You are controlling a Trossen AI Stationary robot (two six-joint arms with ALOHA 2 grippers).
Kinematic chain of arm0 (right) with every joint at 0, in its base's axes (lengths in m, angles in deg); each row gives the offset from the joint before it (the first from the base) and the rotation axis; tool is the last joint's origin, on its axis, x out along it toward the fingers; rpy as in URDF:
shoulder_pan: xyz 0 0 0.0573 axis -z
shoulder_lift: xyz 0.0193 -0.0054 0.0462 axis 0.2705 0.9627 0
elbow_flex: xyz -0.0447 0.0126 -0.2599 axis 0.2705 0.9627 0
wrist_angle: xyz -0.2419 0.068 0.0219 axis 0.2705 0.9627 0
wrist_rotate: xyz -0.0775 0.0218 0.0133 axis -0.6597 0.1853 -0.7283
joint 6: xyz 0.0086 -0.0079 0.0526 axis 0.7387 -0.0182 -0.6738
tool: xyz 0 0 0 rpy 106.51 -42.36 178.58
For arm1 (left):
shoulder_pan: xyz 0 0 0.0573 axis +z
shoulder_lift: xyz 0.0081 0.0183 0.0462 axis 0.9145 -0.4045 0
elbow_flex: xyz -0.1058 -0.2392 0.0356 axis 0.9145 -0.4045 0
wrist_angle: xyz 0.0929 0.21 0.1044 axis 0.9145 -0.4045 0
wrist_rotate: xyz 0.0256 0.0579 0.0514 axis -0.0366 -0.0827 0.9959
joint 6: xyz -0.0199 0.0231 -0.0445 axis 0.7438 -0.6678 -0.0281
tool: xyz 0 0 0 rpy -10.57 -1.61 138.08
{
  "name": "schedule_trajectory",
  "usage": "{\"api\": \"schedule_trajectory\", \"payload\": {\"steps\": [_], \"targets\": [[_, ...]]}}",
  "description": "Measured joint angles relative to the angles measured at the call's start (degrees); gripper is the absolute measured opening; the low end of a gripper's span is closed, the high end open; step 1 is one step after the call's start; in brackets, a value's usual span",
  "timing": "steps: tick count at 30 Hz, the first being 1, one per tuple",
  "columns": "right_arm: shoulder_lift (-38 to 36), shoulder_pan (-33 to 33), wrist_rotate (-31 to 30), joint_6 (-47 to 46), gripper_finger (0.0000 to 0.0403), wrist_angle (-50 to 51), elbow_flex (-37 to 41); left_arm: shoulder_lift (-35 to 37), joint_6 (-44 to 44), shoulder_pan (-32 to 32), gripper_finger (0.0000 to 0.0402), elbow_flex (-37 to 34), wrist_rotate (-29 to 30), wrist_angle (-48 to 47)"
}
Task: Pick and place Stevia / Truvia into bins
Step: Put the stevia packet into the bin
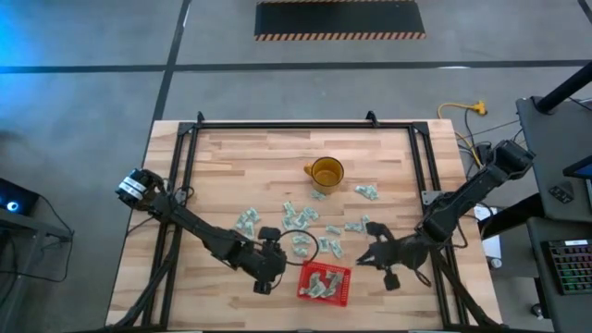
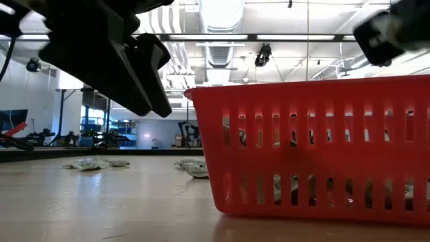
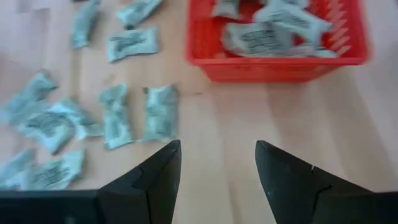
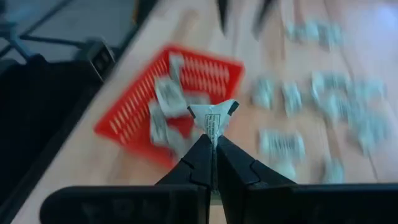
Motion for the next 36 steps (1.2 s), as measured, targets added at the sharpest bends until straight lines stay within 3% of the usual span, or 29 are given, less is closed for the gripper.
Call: {"api": "schedule_trajectory", "payload": {"steps": [6,12,20,24,36], "targets": [[6.6,0.0,0.3,12.0,0.0009,-14.2,0.0,0.0,-4.9,0.3,0.0190,-2.8,2.2,7.5],[12.0,0.5,0.2,16.7,0.0009,-20.7,0.0,0.0,-7.1,0.7,0.0190,-6.8,2.3,11.9],[16.5,2.3,0.4,15.0,0.0009,-20.5,-4.7,0.0,-8.5,3.8,0.0190,-13.7,1.8,24.4],[18.4,2.4,3.2,14.9,0.0009,-16.7,-8.3,-0.5,-8.5,5.2,0.0190,-15.0,-0.9,29.0],[21.9,2.6,3.7,13.5,0.0033,-10.7,-13.1,-4.6,-7.4,8.2,0.0190,-15.1,-7.4,33.9]]}}
